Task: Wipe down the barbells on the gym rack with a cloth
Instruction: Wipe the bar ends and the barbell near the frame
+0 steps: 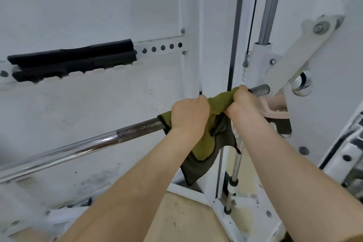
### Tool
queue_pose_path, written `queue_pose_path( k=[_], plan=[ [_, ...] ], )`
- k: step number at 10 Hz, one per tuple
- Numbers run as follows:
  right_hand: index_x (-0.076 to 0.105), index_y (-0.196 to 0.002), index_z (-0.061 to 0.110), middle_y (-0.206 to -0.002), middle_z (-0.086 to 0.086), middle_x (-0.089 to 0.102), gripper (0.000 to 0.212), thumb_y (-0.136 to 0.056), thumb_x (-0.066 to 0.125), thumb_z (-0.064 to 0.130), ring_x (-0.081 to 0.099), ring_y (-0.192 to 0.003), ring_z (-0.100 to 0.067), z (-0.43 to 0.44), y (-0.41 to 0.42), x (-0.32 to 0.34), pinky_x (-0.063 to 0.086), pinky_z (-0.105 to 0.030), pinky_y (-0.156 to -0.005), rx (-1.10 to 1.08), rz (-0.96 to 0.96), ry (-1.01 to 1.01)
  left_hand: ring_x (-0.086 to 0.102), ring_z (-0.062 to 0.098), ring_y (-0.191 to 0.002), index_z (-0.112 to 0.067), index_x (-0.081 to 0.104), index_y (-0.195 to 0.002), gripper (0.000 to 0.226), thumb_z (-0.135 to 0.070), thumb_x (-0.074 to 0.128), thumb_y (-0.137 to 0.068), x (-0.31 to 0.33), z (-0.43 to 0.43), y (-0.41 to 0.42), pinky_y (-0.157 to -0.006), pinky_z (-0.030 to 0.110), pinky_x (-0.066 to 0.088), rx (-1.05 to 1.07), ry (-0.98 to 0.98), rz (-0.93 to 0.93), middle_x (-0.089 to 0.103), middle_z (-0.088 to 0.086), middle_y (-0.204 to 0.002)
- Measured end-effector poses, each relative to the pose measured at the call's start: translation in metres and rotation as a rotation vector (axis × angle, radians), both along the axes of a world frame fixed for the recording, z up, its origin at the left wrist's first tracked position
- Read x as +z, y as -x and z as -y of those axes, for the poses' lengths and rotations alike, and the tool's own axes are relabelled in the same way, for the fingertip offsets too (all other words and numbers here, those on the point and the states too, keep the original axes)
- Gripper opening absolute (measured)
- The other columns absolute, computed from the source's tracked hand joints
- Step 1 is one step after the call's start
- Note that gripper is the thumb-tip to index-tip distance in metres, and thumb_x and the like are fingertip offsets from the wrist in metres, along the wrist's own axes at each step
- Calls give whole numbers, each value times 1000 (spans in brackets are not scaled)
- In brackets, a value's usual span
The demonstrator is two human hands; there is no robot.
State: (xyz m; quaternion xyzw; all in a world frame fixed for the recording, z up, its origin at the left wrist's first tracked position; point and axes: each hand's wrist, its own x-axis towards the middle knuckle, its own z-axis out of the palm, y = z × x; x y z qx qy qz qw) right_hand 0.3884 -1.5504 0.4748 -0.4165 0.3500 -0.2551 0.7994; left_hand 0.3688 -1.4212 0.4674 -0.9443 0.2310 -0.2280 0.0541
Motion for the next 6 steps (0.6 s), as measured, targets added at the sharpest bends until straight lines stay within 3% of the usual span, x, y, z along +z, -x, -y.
queue_pose_path(
  k=[1, 2, 3, 4, 5, 6],
  plan=[
    [55, -99, 11, -88, 0, 56, 13, -96, 47, 21, 55, -93, -21, 41, -10, 10, 50, -32, -84, -194, -2, -66, 38, 14, -55, -11, 44, -100, 16, -3, 54, -90, -2, 47, -12, -49, 28, 25, -67, 33, -38, 54, 0, -78],
    [57, -104, 7, -97, -2, 54, 23, -99, 42, 23, 54, -96, -18, 59, -14, 9, 45, -27, -76, -150, -54, -30, 50, 20, -69, -9, 45, -104, 14, -3, 49, -92, 6, 88, -13, -58, 31, 33, -123, 0, -52, 62, 4, -93],
    [56, -89, 8, -90, -3, 60, 23, -96, 50, 30, 61, -91, -23, 58, -10, 5, 51, -33, -76, -89, -78, -82, 39, 19, -59, -10, 45, -102, 13, -3, 48, -92, 8, 102, -17, -51, 30, 27, -125, 6, -45, 59, 2, -83],
    [56, -98, 10, -85, 1, 58, 19, -96, 52, 28, 59, -83, -19, 48, -6, -3, 51, -31, -69, -57, 8, -55, 17, 14, -43, -17, 41, -86, 26, -5, 63, -78, 0, 83, -14, -44, 26, 9, -111, -17, 84, 35, -4, -55],
    [54, -118, 8, -101, -1, 62, 33, -97, 51, 33, 60, -95, -18, 32, -2, -10, 50, -30, -81, -93, 12, 5, -6, 14, -43, -21, 36, -64, 50, -8, 78, -42, -3, 45, -11, -50, 21, -5, -26, -69, 209, 3, -4, -46],
    [40, -137, 10, -115, 0, 56, 45, -100, 45, 36, 55, -96, -14, -6, 6, -11, 43, -25, -79, -31, 32, 28, 9, 15, -39, -20, 32, -66, 60, -7, 83, -38, -11, -2, -5, -51, 17, -4, 52, -55, 239, 8, -4, -49]
  ],
)
